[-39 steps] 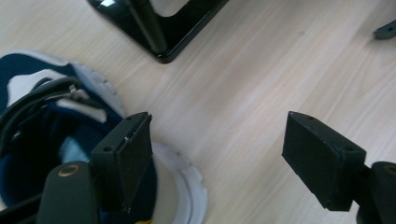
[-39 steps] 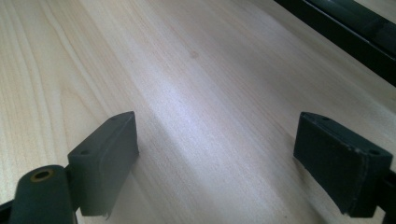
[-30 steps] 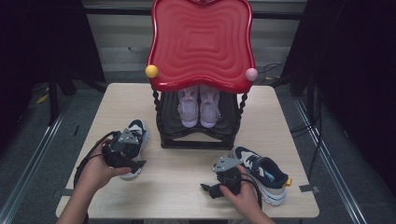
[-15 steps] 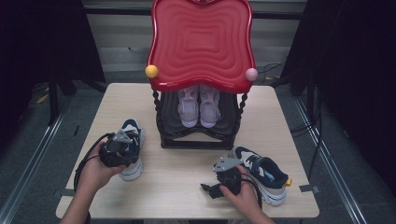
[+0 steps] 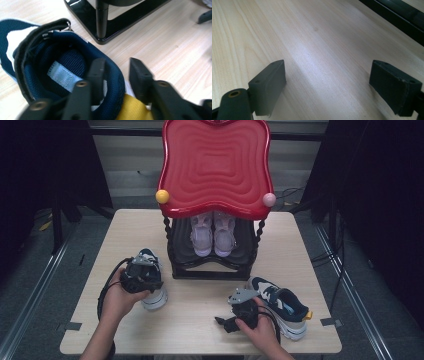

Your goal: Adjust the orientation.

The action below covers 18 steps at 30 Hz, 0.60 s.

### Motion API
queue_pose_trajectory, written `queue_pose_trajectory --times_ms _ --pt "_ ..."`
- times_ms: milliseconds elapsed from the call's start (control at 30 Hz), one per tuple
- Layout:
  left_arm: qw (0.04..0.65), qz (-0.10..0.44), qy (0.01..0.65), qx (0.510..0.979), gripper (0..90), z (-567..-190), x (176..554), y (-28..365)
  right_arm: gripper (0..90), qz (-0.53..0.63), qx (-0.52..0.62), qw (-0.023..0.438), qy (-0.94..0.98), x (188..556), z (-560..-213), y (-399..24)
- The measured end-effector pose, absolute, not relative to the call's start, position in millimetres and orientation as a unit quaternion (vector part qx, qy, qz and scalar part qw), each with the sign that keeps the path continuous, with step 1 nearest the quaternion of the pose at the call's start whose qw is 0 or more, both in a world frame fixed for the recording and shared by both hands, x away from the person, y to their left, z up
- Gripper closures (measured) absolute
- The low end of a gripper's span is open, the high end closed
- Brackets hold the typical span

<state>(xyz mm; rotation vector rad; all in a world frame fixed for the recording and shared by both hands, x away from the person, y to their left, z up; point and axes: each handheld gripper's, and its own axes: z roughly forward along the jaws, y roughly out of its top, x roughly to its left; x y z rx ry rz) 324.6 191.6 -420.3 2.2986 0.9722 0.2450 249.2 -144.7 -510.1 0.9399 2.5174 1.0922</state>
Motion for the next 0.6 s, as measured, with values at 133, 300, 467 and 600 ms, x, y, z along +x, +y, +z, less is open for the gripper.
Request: queue_pose_trajectory --times_ms 133,300,467,600 --pt "0.312 0.099 0.355 0.876 42.0 -417 321 201 13.2 0.374 0.323 0.119 0.861 249 -510 -145" --pt "0.286 0.100 0.320 0.898 44.3 -421 318 207 13.1 0.374 0.322 0.120 0.862 249 -510 -145" --pt "0.266 0.094 0.319 0.905 55.2 -419 318 200 13.1 0.374 0.322 0.120 0.861 249 -510 -145" --pt "0.271 0.088 0.328 0.901 64.8 -415 317 188 13.2 0.374 0.323 0.119 0.861 249 -510 -145"
